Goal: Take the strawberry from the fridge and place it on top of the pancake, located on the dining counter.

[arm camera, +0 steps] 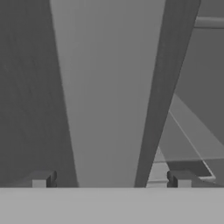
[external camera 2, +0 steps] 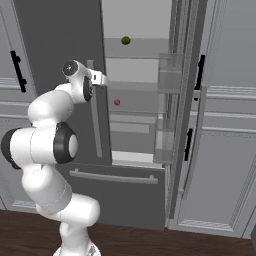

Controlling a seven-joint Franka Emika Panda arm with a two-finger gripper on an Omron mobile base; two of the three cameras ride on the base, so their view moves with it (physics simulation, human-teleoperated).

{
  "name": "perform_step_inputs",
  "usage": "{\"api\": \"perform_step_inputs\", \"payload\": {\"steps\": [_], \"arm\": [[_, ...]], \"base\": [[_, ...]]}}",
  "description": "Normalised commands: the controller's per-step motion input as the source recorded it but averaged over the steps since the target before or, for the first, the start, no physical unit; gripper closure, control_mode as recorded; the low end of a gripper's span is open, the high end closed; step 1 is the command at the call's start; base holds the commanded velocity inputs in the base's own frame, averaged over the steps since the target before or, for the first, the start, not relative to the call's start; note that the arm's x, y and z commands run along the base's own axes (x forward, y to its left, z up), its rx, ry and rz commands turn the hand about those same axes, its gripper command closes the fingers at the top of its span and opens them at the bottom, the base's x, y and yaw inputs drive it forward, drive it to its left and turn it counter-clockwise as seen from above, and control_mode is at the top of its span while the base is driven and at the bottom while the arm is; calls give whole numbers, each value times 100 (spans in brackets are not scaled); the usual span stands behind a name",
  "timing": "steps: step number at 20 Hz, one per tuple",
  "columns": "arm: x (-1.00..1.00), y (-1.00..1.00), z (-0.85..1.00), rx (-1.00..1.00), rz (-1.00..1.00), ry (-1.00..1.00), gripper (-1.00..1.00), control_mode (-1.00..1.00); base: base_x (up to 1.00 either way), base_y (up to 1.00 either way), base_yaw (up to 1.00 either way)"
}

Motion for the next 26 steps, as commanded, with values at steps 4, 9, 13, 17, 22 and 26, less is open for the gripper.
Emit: {"api": "perform_step_inputs", "payload": {"steps": [4, 9, 13, 17, 22, 26], "arm": [[16, 8, -11, 0, 0, -18, -100, -100], [18, 16, -6, 0, 0, -15, -100, -100], [22, 12, 0, 0, 0, -7, 100, -100], [8, 7, 0, 0, -3, -1, 100, -100], [-39, 4, 0, 0, -26, 3, 100, -100], [-76, 16, -4, 0, -26, 4, 100, -100]], "base": [[0, 0, 0], [0, 0, 0], [0, 0, 0], [0, 0, 0], [0, 0, 0], [0, 0, 0]]}}
